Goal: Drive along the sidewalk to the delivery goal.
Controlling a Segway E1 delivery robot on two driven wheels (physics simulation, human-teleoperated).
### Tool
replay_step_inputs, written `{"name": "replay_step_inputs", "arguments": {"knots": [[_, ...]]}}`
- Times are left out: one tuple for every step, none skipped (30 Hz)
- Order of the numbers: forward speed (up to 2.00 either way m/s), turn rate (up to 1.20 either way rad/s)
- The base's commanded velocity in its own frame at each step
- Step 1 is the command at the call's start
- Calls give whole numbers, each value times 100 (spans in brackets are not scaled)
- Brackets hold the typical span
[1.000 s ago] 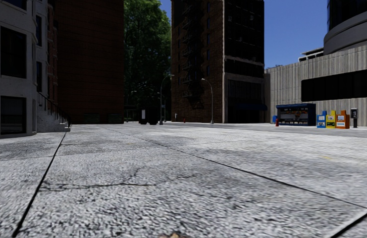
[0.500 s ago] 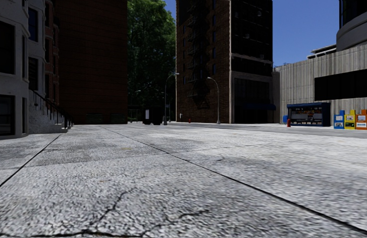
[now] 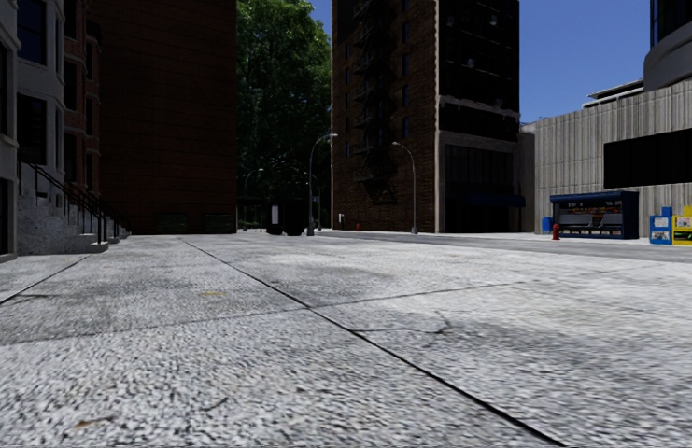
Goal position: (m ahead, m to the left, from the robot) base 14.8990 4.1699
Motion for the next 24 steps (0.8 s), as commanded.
{"name": "replay_step_inputs", "arguments": {"knots": [[200, 0], [200, 0], [200, 0], [200, 0], [200, 0], [200, 0], [200, 0], [200, 0], [200, 0], [200, 0], [200, 0], [200, 0], [200, 0], [200, 0], [200, 1], [200, 10], [200, 18], [200, 18], [200, 22], [200, 23], [200, 23], [200, 23], [200, 23], [200, 23]]}}
